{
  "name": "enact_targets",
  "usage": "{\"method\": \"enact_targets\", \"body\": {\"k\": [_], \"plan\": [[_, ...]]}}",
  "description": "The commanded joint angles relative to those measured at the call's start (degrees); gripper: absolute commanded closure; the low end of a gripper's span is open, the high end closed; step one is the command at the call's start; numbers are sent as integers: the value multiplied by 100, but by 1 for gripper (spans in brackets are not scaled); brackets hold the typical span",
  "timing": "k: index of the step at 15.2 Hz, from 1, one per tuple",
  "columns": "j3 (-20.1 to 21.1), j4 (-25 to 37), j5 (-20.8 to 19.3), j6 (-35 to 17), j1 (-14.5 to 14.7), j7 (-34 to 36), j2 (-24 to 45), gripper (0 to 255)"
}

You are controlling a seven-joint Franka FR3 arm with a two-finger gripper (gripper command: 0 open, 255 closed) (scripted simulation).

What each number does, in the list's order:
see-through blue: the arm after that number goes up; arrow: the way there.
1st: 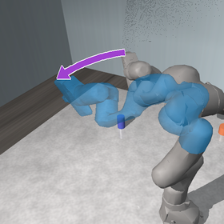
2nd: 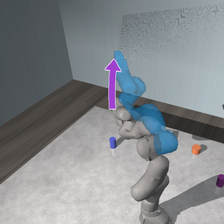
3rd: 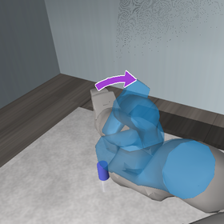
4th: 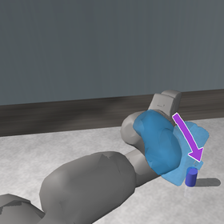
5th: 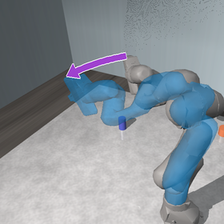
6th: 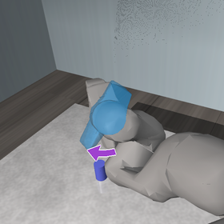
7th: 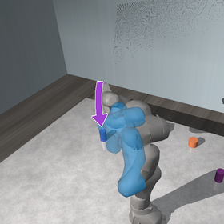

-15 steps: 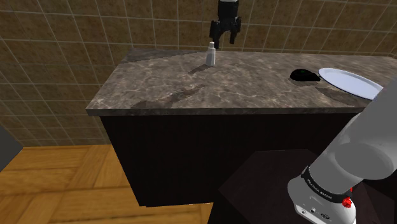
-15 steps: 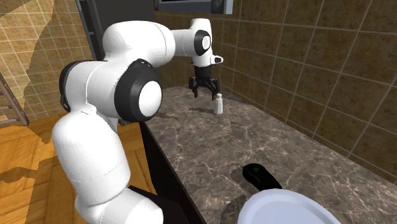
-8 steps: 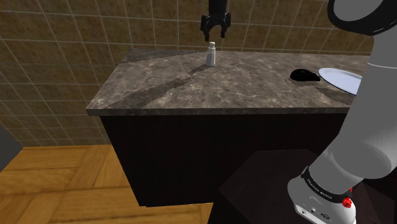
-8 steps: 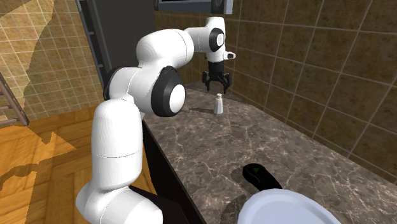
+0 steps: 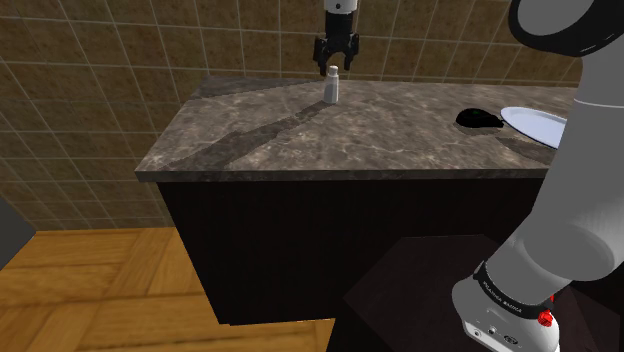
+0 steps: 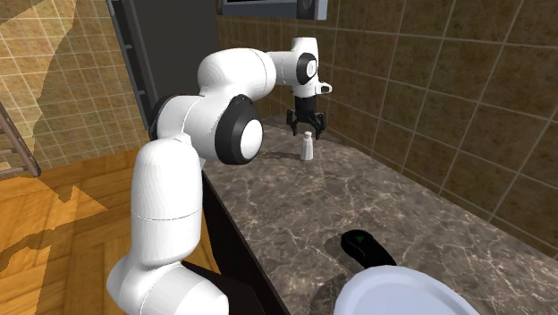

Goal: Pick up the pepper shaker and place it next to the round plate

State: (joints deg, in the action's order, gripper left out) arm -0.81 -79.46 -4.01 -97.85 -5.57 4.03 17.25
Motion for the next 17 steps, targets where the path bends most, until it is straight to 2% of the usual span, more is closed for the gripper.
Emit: {"method": "enact_targets", "body": {"k": [1, 7, 8, 17], "plan": [[1, -74, -2, -71, 2, 8, -7, 0], [1, -72, -2, -69, 2, 8, -6, 0], [1, -72, -2, -69, 2, 8, -6, 255], [1, -73, -2, -71, 2, 8, -6, 255]]}}
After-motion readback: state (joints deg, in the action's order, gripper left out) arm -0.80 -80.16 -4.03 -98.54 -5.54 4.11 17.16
